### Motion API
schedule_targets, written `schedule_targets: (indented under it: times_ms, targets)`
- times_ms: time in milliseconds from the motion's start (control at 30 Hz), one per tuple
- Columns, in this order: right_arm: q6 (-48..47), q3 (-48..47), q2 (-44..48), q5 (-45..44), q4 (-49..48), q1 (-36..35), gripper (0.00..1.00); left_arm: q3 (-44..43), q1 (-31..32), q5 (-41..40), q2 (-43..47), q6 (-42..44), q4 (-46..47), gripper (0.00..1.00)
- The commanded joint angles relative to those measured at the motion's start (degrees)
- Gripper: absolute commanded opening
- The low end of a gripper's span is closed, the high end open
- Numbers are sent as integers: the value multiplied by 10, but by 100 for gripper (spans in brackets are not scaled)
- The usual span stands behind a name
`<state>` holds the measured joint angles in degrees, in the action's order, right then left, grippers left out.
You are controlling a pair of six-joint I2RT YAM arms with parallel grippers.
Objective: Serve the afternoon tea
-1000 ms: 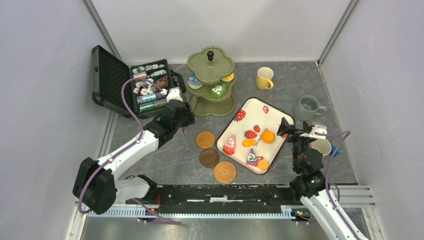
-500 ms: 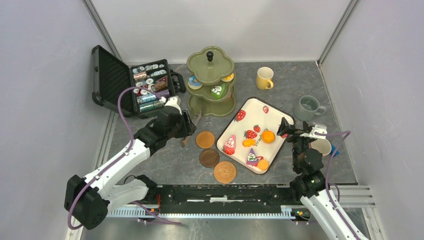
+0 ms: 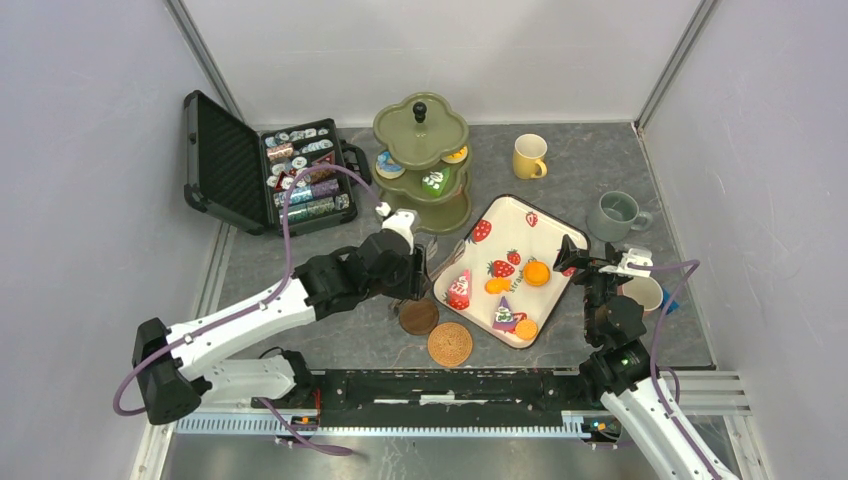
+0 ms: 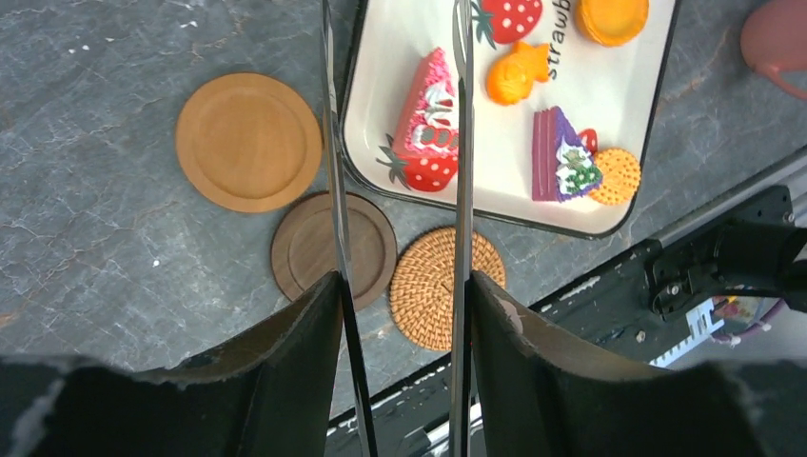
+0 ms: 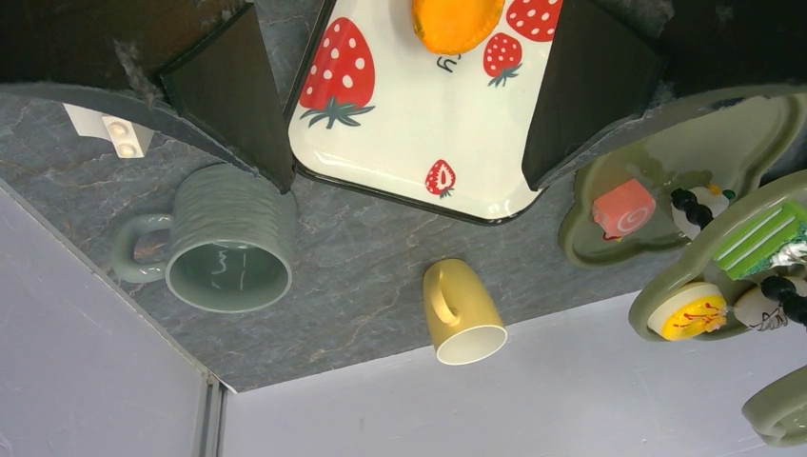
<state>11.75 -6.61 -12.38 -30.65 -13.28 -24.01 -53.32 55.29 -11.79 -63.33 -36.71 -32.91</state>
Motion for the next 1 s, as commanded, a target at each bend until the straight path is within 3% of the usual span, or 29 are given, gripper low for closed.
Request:
schedule_targets:
  times_ms: [0, 300, 733, 967]
  targets:
    - [2, -1, -1, -1, -21, -3, 98, -47, 44, -43, -23, -17, -39, 58]
    - [2, -2, 1, -1, -19, -3, 98, -75, 120, -81, -73, -34, -77, 60]
    - [2, 0, 0, -2, -20, -3, 98, -93, 143, -89, -139, -39, -79, 61]
    - [3, 0, -4, -2, -22, -3, 98, -108, 154, -96, -162, -37, -96, 55]
